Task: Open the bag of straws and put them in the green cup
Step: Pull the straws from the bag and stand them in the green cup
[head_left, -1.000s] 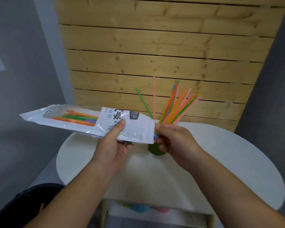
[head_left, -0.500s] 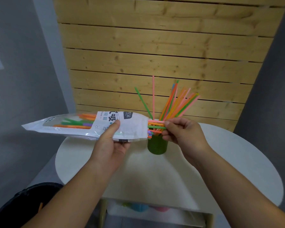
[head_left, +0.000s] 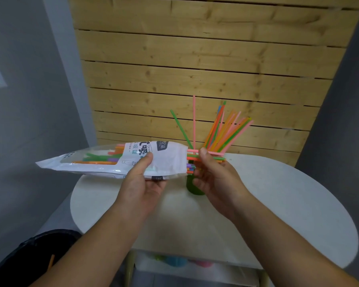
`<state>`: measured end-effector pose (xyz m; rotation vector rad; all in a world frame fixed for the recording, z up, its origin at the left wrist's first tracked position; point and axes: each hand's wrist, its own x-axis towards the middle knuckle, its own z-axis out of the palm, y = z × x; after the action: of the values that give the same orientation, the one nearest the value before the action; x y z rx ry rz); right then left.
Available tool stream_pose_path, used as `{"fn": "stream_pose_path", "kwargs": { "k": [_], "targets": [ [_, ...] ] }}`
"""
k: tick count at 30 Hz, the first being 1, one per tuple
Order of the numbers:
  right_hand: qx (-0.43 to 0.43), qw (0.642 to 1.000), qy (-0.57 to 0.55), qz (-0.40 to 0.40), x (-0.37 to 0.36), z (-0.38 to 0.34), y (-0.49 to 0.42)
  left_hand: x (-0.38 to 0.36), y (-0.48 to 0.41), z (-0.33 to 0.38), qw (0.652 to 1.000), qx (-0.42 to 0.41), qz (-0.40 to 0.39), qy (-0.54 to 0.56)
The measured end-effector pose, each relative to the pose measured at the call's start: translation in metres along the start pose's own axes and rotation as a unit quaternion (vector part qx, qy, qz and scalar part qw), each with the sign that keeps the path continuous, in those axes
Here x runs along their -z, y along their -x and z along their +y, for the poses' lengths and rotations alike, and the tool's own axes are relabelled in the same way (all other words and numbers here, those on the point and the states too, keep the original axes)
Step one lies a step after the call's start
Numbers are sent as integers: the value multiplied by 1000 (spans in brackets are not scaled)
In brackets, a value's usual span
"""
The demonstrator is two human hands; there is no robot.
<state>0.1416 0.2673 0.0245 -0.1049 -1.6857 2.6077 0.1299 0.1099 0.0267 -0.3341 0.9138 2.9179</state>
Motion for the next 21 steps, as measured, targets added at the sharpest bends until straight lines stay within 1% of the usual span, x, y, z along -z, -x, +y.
{"fn": "stream_pose_path", "kwargs": {
  "k": [6,13,18,21],
  "targets": [
    [58,995,33,69,-7,12,-5,2,0,-3,1000,10,-5,1],
    [93,988,-4,124,-14,0,-11,0,3,-7,1000,28,5,10],
    [146,977,72,138,-7,-8,-10,2,-1,-5,999,29,21,29],
    [164,972,85,147,-1,-20,-11,5,-6,-1,998,29,35,43]
  ]
}}
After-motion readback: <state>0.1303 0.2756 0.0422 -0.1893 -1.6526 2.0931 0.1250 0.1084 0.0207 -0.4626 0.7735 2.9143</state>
